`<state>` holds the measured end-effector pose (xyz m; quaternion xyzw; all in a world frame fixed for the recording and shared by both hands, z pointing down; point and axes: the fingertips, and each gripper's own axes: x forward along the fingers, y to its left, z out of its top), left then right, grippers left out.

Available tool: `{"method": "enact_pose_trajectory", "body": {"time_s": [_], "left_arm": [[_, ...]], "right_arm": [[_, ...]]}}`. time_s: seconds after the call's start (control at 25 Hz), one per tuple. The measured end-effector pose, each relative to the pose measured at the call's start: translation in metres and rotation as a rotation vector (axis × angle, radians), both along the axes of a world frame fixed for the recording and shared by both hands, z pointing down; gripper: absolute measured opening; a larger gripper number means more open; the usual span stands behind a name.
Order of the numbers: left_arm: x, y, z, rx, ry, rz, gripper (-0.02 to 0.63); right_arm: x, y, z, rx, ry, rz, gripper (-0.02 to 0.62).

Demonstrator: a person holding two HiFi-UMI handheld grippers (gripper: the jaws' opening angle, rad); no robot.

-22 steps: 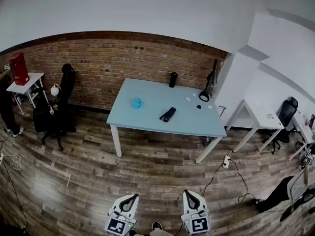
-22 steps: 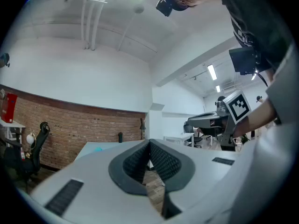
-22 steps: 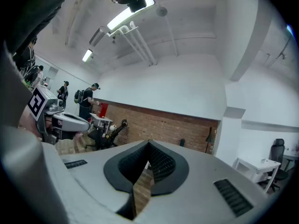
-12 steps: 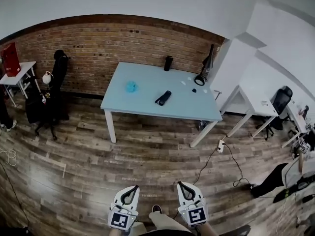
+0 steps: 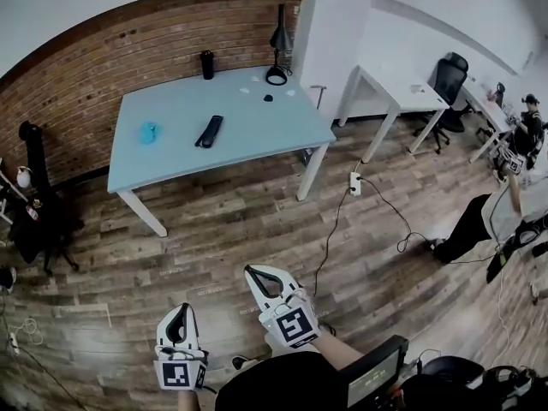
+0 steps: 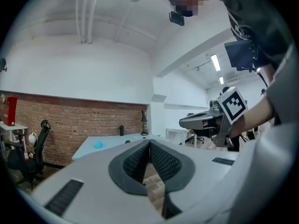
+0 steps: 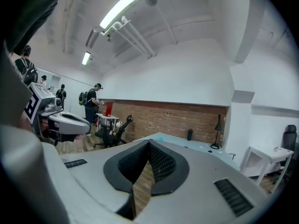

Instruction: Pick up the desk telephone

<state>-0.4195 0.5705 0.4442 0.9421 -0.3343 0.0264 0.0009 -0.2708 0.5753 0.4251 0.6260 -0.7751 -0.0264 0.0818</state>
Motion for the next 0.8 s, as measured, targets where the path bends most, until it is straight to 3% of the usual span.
{"method": "enact_pose_trajectory", "body": {"time_s": [0.12, 0.4, 0.6, 0.8], "left_arm": [[0.037, -0.014, 0.000, 0.011, -0.037, 0.007, 0.018], [0.106, -0.034, -0.017, 0.083, -0.103, -0.019, 0.018], [0.134, -0.050, -0.003, 0.024, -0.103, -0.018, 0.018], [0.140, -0.086, 0.013, -0.009, -0.143, 0.005, 0.018]], "right_arm": [[0.039, -0.011, 0.005, -0.003, 0.008, 0.007, 0.009], [0.115, -0.016, 0.018, -0.032, -0.103, 0.033, 0.009], [0.155, -0.022, 0.049, -0.096, -0.161, 0.112, 0.009], [0.177, -0.046, 0.057, -0.113, -0.130, 0.175, 0.009]]}}
